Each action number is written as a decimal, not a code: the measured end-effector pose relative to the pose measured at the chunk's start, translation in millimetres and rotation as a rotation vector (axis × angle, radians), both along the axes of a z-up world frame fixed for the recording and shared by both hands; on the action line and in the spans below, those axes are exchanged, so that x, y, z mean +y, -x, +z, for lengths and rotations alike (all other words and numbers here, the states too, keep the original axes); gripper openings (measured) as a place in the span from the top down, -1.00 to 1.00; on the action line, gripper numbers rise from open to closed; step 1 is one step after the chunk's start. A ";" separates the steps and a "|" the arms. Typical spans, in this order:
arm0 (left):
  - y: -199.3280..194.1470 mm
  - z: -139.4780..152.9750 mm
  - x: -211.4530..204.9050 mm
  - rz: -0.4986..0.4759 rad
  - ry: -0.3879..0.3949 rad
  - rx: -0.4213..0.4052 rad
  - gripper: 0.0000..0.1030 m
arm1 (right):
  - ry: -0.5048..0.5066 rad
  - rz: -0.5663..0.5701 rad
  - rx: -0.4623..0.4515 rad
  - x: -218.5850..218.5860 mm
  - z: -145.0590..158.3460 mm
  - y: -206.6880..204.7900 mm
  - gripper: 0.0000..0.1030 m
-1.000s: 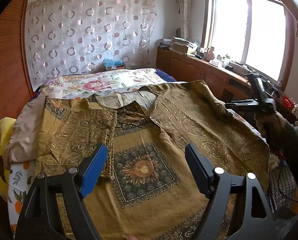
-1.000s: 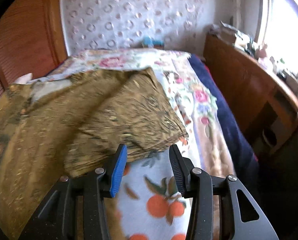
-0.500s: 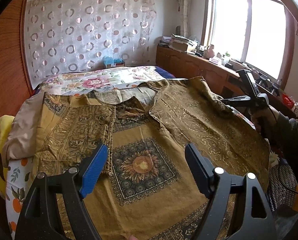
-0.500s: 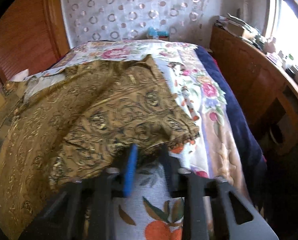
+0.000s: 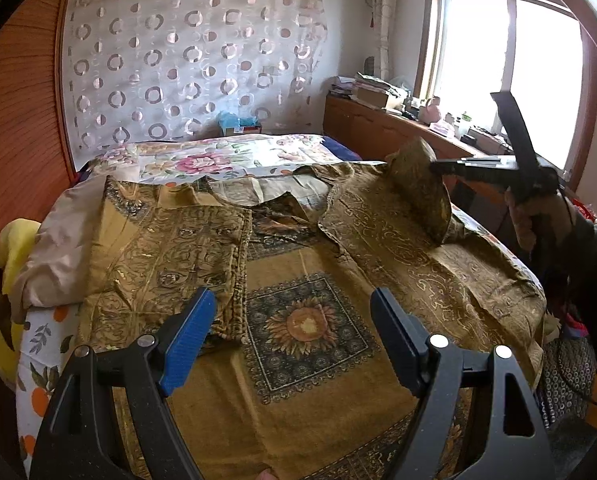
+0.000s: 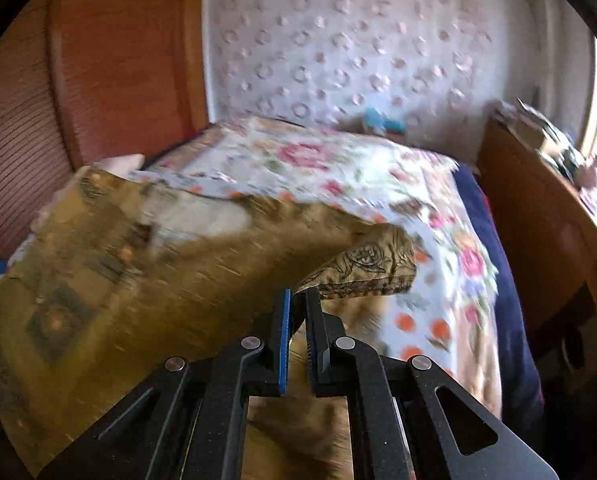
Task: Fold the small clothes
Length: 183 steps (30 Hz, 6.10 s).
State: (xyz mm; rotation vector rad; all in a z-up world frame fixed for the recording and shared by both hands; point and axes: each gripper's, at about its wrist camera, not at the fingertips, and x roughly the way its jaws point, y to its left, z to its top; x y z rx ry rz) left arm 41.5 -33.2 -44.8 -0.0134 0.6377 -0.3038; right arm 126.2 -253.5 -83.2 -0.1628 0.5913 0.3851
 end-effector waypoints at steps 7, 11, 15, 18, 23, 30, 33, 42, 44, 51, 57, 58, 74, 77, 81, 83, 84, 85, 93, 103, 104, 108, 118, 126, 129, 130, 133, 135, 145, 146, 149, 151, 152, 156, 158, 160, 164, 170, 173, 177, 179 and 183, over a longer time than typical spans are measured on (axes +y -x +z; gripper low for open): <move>1.2 0.5 6.4 0.013 0.007 -0.002 -0.56 | -0.002 0.028 -0.039 14.0 10.4 13.7 0.09; -1.4 1.7 10.6 0.018 -0.001 -0.005 -0.56 | 0.026 0.000 -0.036 9.4 -5.3 11.3 0.09; -10.9 6.2 22.1 0.036 -0.023 -0.013 -0.56 | 0.050 -0.044 0.005 1.5 -25.4 -3.4 0.09; -24.8 9.1 34.6 0.052 -0.060 -0.012 -0.56 | 0.067 -0.071 0.045 -4.6 -44.4 -20.9 0.09; -55.4 8.6 62.9 0.101 -0.081 0.014 -0.56 | 0.074 -0.102 0.113 -7.6 -73.0 -54.8 0.09; -102.0 1.5 95.8 0.139 -0.088 0.064 -0.56 | 0.067 -0.093 0.148 -5.8 -83.3 -90.0 0.09; -118.7 -2.2 103.8 0.145 -0.086 0.080 -0.50 | 0.074 -0.089 0.154 -7.4 -89.8 -97.3 0.09; -172.2 -8.6 130.5 0.192 -0.102 0.125 0.13 | 0.054 -0.090 0.152 -17.0 -95.6 -88.4 0.02; -184.0 -9.4 134.1 0.197 -0.099 0.135 0.16 | 0.047 -0.091 0.155 -18.3 -95.9 -88.4 -0.01; -207.8 -11.0 136.7 0.201 -0.105 0.141 0.24 | 0.032 -0.103 0.164 -20.5 -97.8 -90.6 -0.16; -215.1 -15.1 137.1 0.205 -0.117 0.155 0.43 | 0.041 -0.108 0.160 -17.9 -98.8 -90.4 -0.18; -214.9 -16.1 137.3 0.207 -0.119 0.157 0.43 | 0.042 -0.109 0.159 -17.4 -99.1 -90.3 -0.18; -212.0 -21.8 139.7 0.211 -0.140 0.175 0.47 | 0.014 -0.103 0.119 -27.4 -72.1 -108.1 -0.19; -210.5 -20.8 137.5 0.204 -0.141 0.171 0.72 | 0.015 -0.104 0.133 -30.2 -72.2 -127.8 -0.19; -206.1 -15.5 133.7 0.185 -0.123 0.154 0.94 | 0.020 -0.108 0.168 -33.6 -82.7 -156.8 -0.19; -200.7 -9.3 130.7 0.189 -0.115 0.130 0.95 | 0.023 -0.116 0.183 -35.2 -87.6 -169.3 -0.19; -196.9 -5.2 128.2 0.187 -0.112 0.114 0.95 | 0.022 -0.119 0.190 -35.6 -89.7 -174.3 -0.19; -193.5 -1.3 125.7 0.181 -0.104 0.098 0.95 | 0.020 -0.121 0.197 -36.1 -90.7 -179.5 -0.19; -166.7 31.4 113.2 0.144 -0.053 0.000 0.96 | 0.025 -0.100 0.207 -30.0 -93.2 -197.9 -0.10; -118.7 47.9 97.1 0.102 -0.029 -0.063 0.96 | 0.033 -0.016 0.067 -14.4 -63.4 -139.3 0.90; -114.4 49.5 96.5 0.101 -0.027 -0.069 0.96 | 0.026 -0.013 0.051 -14.4 -59.7 -130.4 0.90; -86.4 57.0 96.5 0.096 -0.012 -0.101 0.96 | 0.005 -0.009 -0.010 -17.5 -42.4 -86.9 0.90; -30.3 60.2 99.8 0.105 -0.002 -0.139 0.96 | -0.025 -0.014 -0.086 -25.4 -44.0 -1.8 0.90; 9.3 42.7 114.3 0.126 0.064 -0.121 0.96 | -0.048 -0.032 -0.078 -45.4 -71.2 59.3 0.90; 24.7 34.4 119.2 0.139 0.078 -0.114 0.96 | -0.056 -0.048 -0.056 -54.2 -79.7 80.6 0.90; 29.1 31.5 119.7 0.146 0.077 -0.110 0.96 | -0.059 -0.052 -0.049 -55.1 -80.2 87.3 0.90; 41.4 22.5 121.7 0.158 0.071 -0.097 0.96 | -0.076 -0.063 -0.027 -60.0 -88.6 101.0 0.90; 48.1 17.7 123.0 0.170 0.067 -0.088 0.96 | -0.083 -0.070 -0.014 -60.9 -91.8 109.4 0.90; 85.9 29.6 136.6 0.215 0.082 -0.110 0.96 | -0.069 -0.066 -0.007 -65.4 -78.1 132.8 0.90; 89.7 31.6 135.9 0.215 0.075 -0.112 0.96 | -0.067 -0.065 -0.008 -66.5 -76.3 136.2 0.90; 95.4 31.8 131.4 0.219 0.047 -0.100 0.96 | -0.062 -0.059 0.000 -70.3 -76.4 145.1 0.90; 95.8 27.5 129.3 0.213 0.035 -0.090 0.96 | -0.048 -0.055 0.009 -70.5 -79.8 149.2 0.90; 94.6 24.4 127.5 0.208 0.025 -0.079 0.96 | -0.043 -0.052 0.020 -70.2 -82.7 149.0 0.90; 84.7 11.6 125.3 0.227 -0.015 -0.035 0.95 | -0.029 -0.062 0.071 -71.8 -94.2 144.6 0.90; 80.6 9.2 125.9 0.236 -0.030 -0.028 0.83 | -0.022 -0.075 0.071 -74.0 -90.9 141.9 0.90; 79.1 11.4 128.0 0.237 -0.037 -0.039 0.44 | -0.014 -0.076 0.061 -75.2 -84.0 140.9 0.85; 72.6 19.9 131.3 0.230 -0.036 -0.063 -0.11 | 0.001 -0.125 0.008 -83.1 -66.6 140.7 0.35; 39.9 16.1 136.9 0.238 -0.057 -0.045 -0.24 | 0.003 -0.149 -0.026 -84.0 -55.1 120.9 0.03; 23.1 5.4 139.6 0.244 -0.071 -0.025 -0.24 | -0.023 -0.137 -0.006 -78.8 -64.2 97.1 -0.08; 1.1 -12.2 140.7 0.247 -0.103 0.033 -0.24 | -0.046 -0.124 0.034 -75.1 -86.4 62.1 -0.08; -7.2 -19.0 142.7 0.246 -0.108 0.062 -0.24 | -0.053 -0.120 0.053 -78.3 -95.1 50.3 -0.08; -19.1 -33.3 146.8 0.230 -0.104 0.132 -0.24 | -0.038 -0.107 0.105 -71.1 -107.9 25.1 -0.08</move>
